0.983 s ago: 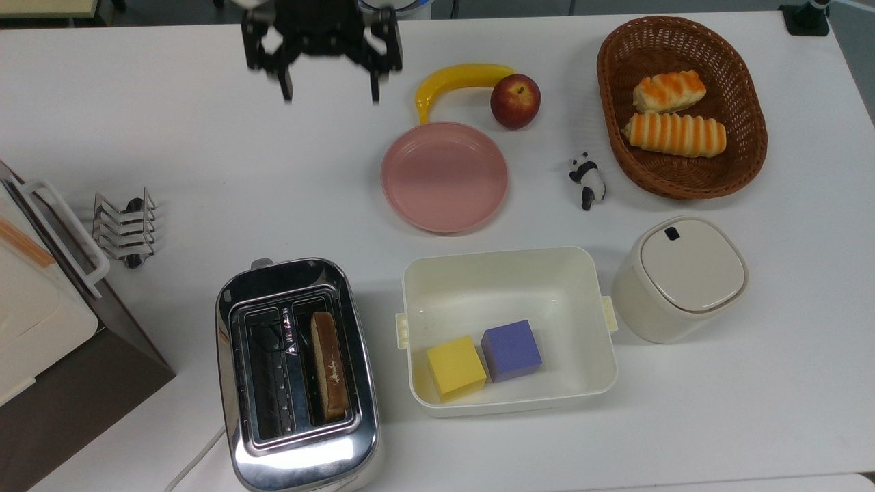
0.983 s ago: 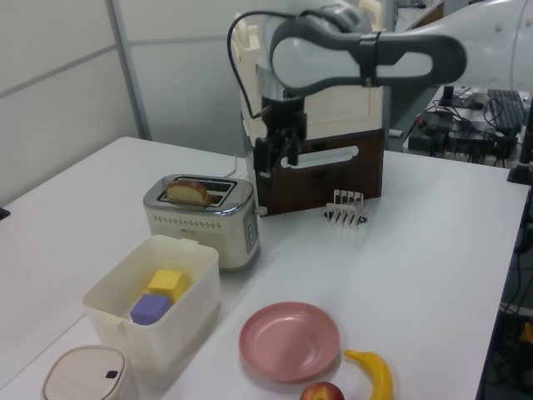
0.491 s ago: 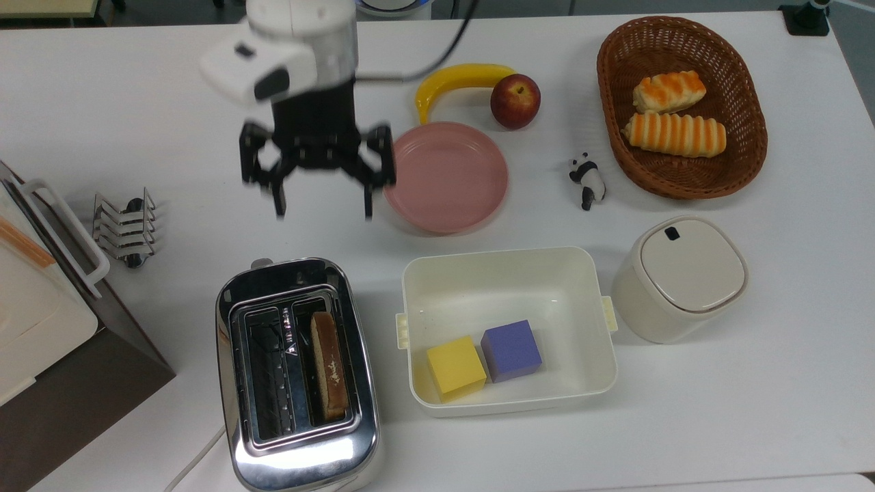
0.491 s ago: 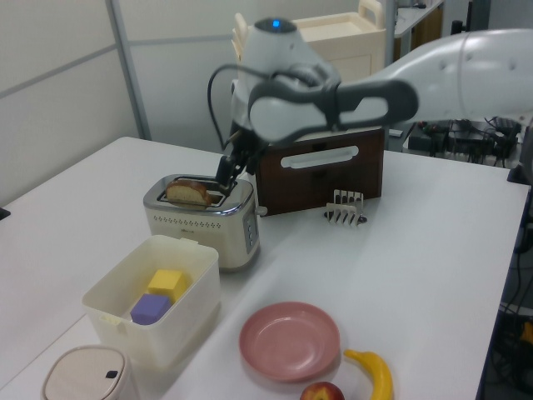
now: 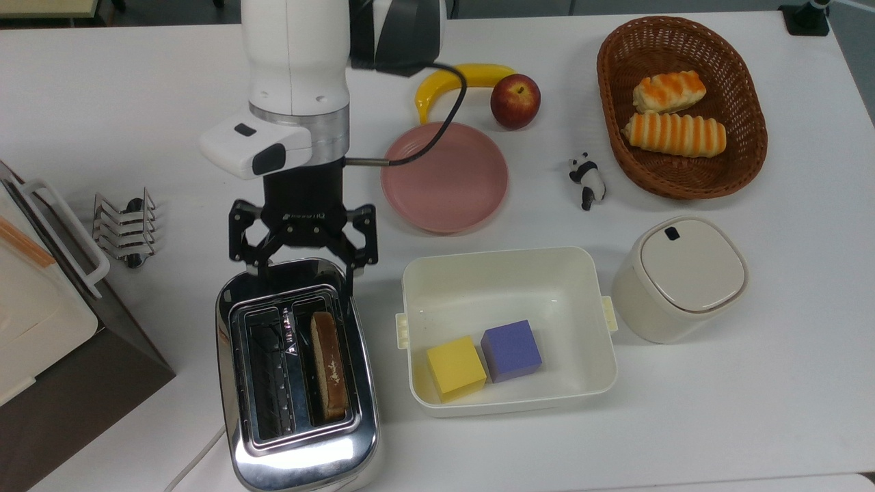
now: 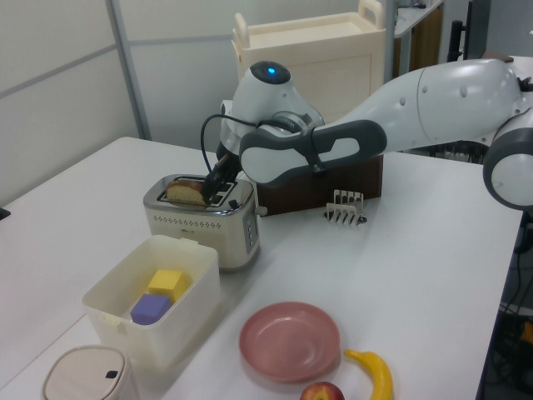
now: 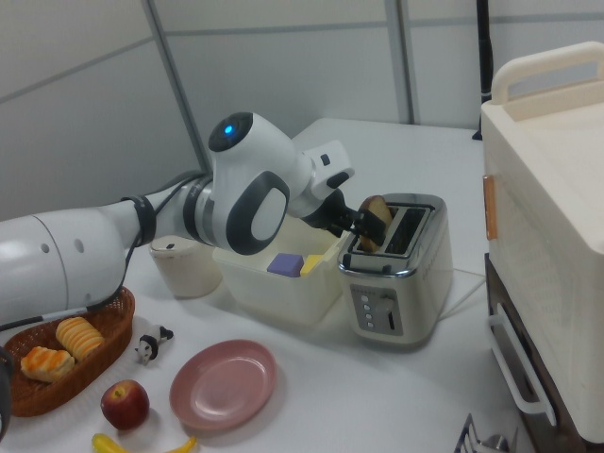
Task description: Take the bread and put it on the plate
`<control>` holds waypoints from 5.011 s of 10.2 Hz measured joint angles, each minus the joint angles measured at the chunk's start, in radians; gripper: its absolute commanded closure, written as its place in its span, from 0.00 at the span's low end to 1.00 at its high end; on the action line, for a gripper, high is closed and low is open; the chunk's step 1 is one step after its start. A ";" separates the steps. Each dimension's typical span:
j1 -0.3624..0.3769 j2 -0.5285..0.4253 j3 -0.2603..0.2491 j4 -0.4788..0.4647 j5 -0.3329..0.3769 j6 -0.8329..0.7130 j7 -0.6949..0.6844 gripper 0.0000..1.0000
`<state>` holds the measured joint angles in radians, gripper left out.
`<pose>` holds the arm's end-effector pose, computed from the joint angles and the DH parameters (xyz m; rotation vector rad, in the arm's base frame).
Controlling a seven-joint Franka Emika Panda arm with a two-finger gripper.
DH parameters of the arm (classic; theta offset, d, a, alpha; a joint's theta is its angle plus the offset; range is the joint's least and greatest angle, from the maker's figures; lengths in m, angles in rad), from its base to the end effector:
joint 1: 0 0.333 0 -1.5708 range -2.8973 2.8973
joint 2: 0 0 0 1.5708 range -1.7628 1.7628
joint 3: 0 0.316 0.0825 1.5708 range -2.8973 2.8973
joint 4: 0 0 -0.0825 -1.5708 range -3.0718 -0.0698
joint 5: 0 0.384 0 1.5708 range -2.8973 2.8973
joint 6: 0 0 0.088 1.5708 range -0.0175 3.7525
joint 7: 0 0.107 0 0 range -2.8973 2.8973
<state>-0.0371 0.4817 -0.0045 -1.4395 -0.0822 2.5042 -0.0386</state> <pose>0.7403 -0.0295 0.4796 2.9227 0.0724 0.8721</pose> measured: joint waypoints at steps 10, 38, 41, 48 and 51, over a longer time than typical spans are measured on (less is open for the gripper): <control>0.003 0.056 0.003 0.062 -0.059 0.143 -0.089 1.00; 0.124 -0.099 0.037 0.065 0.198 -1.092 -0.606 0.95; 0.129 -0.075 0.036 0.056 0.191 -1.100 -0.657 0.34; 0.165 -0.075 0.036 0.048 0.054 -1.166 -0.662 0.00; 0.162 -0.076 0.028 0.068 -0.044 -1.134 -0.550 0.00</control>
<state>0.1254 0.4062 0.0236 -1.3714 -0.1259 1.3704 -0.5888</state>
